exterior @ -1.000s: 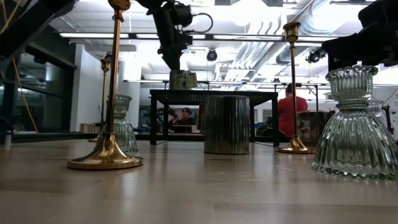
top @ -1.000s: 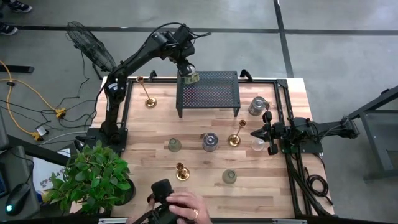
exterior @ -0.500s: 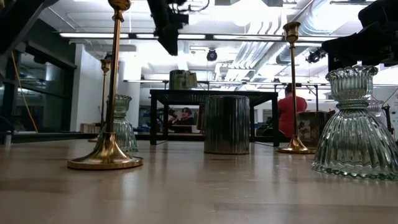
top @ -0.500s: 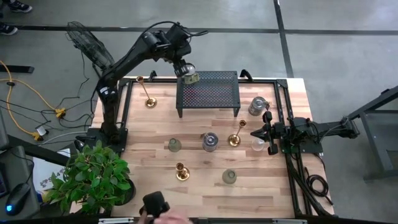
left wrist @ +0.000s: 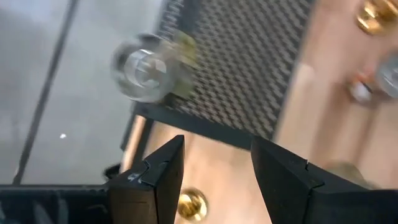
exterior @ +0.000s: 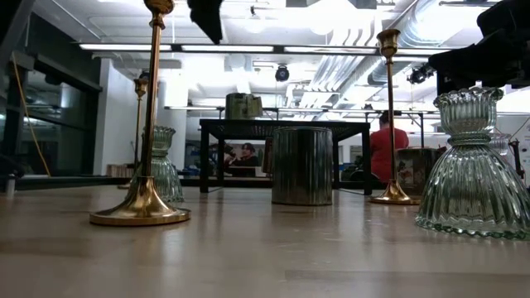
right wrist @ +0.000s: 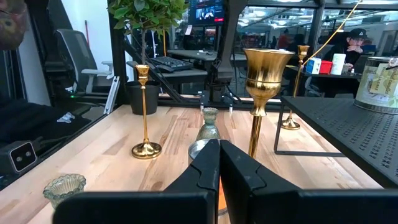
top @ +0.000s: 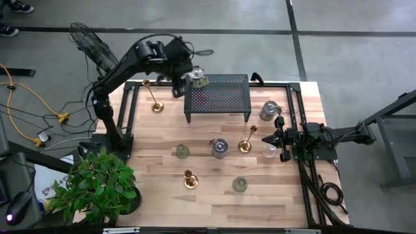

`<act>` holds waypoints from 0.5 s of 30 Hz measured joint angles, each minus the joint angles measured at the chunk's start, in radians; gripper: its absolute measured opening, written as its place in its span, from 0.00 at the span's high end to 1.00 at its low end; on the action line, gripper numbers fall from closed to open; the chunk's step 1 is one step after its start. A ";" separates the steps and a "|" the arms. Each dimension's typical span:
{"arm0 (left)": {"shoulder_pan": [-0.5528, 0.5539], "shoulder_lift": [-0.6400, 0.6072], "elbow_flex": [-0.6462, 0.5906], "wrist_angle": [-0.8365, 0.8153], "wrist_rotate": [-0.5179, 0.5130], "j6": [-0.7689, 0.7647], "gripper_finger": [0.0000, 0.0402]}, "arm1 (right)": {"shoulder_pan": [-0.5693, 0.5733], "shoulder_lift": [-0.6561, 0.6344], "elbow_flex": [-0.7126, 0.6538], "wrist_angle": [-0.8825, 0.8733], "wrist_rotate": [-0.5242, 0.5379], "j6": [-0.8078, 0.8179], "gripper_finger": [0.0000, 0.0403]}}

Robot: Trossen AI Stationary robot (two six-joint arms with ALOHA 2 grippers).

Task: Stock candles on shelf
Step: Put the bottom scented candle on the shelf

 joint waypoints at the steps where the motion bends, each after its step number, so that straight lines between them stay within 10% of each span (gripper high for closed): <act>1: -0.020 -0.001 0.000 -0.021 0.006 -0.006 0.55 | 0.000 0.000 0.000 0.000 0.000 0.000 0.99; 15: -0.311 -0.016 -0.243 0.085 0.051 0.018 0.55 | 0.000 0.000 0.000 0.000 0.000 0.000 0.99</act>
